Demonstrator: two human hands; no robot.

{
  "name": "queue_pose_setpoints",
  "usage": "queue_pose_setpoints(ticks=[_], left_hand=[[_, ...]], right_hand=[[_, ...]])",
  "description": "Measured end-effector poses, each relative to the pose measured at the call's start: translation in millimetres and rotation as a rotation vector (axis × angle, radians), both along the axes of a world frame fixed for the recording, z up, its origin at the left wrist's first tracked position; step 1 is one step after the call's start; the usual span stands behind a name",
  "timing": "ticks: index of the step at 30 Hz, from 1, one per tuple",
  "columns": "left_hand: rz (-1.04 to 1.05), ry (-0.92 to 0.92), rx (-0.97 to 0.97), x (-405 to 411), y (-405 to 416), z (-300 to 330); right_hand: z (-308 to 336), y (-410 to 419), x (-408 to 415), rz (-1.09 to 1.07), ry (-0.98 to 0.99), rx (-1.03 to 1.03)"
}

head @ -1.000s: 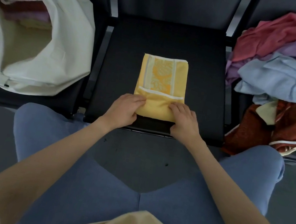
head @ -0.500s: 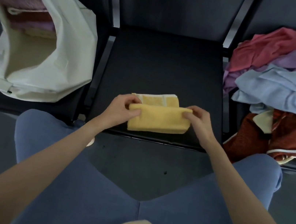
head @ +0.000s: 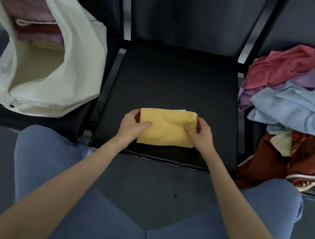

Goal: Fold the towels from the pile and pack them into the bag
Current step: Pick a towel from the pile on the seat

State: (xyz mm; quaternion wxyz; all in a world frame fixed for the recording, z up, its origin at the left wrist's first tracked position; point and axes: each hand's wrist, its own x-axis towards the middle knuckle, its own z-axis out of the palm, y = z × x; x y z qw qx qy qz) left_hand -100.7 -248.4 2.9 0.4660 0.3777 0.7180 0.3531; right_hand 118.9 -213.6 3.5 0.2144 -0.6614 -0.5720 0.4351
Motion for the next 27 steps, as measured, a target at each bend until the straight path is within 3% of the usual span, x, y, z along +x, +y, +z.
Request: queue_pose_setpoints(ticks=[3, 6, 9, 14, 18, 21, 24, 27], left_hand=[[-0.007, 0.217, -0.048, 0, 0, -10], [-0.019, 0.357, -0.241, 2, 0, -17], [-0.039, 0.353, -0.266, 1, -2, -16], [0.092, 0.119, -0.062, -37, -7, 16], [0.222, 0.088, 0.144, -94, -9, 63], [0.327, 0.122, 0.265, -144, -6, 94], [0.395, 0.23, 0.318, -193, 2, 114], [0.368, 0.304, 0.322, -237, 6, 120]], right_hand=[[-7, 3, -9, -0.074, -0.102, -0.098], [-11, 7, -17, -0.071, -0.256, -0.155], [-5, 7, -34, -0.07, -0.34, -0.144], [25, 4, -80, -0.074, -0.061, -0.154], [59, 10, -129, -0.033, 0.216, -0.116], [86, 15, -172, 0.016, 0.451, -0.167], [110, 22, -217, 0.079, 0.784, -0.369], [125, 27, -257, 0.14, 0.782, -0.397]])
